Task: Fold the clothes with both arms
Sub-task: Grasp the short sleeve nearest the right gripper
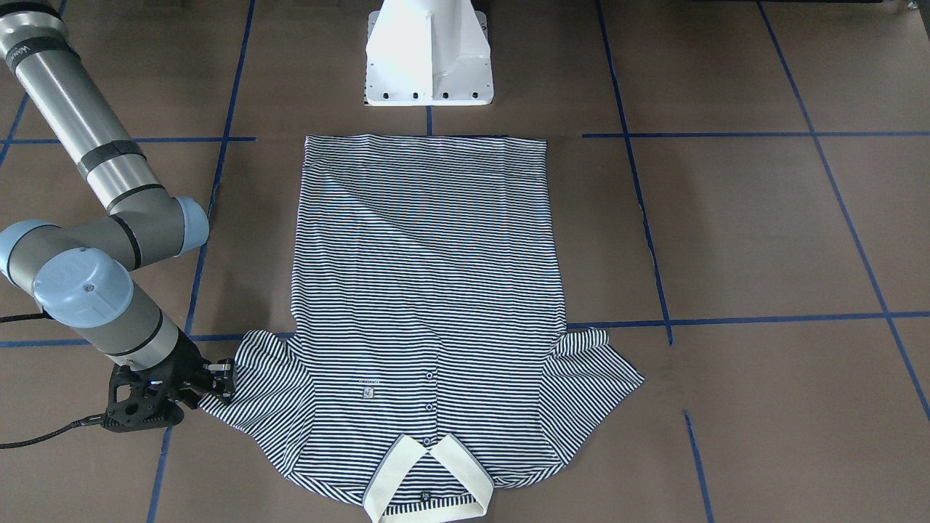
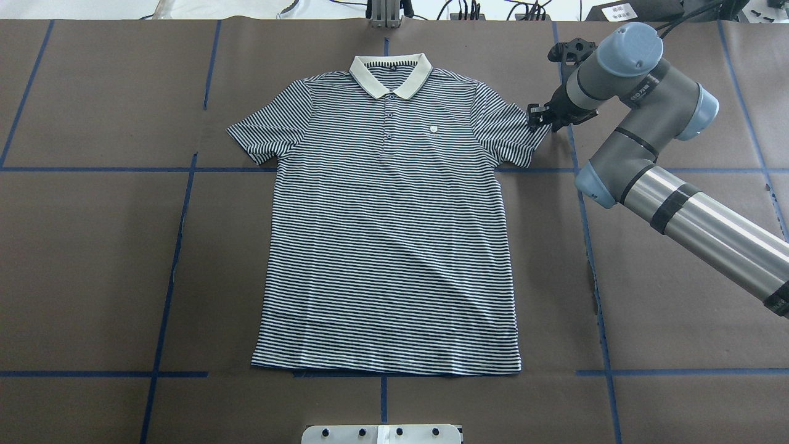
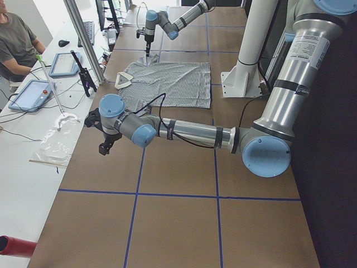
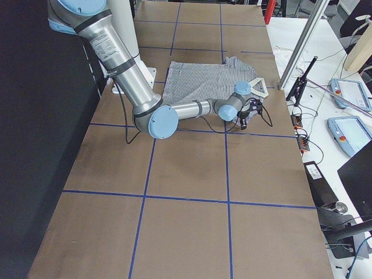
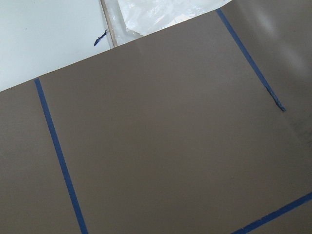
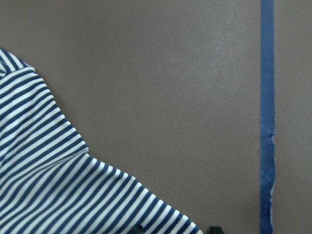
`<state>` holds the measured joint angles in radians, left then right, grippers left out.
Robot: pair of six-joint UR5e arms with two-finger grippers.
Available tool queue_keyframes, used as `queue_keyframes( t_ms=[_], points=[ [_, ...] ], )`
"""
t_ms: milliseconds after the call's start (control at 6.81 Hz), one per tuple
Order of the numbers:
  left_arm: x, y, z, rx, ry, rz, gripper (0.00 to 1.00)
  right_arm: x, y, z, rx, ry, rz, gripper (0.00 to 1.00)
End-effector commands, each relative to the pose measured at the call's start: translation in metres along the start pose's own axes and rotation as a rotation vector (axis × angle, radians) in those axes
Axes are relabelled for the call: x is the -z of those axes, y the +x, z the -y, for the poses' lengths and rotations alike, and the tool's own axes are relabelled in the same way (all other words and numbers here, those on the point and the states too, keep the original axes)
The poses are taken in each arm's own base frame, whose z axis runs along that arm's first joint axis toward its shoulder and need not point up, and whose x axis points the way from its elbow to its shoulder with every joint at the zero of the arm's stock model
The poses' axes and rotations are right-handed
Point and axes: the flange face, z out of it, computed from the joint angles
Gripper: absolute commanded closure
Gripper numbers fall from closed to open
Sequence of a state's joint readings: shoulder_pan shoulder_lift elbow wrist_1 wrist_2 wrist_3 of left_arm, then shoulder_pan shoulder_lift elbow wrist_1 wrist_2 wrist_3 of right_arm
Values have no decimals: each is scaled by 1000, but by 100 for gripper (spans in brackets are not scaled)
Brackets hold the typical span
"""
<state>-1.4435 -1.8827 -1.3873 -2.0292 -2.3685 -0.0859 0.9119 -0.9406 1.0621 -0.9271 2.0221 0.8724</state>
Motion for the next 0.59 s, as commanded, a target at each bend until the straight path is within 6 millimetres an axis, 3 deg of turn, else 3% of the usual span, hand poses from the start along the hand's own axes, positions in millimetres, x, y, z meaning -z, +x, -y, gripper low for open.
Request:
queue_keyframes(
  t_ms=[0, 440],
  points=[
    [0, 0, 2, 1, -1, 0, 0, 16, -21, 12, 5, 24, 28, 100],
    [0, 0, 3, 1, -1, 0, 0, 36, -38, 8, 12, 27, 80, 100]
  ],
)
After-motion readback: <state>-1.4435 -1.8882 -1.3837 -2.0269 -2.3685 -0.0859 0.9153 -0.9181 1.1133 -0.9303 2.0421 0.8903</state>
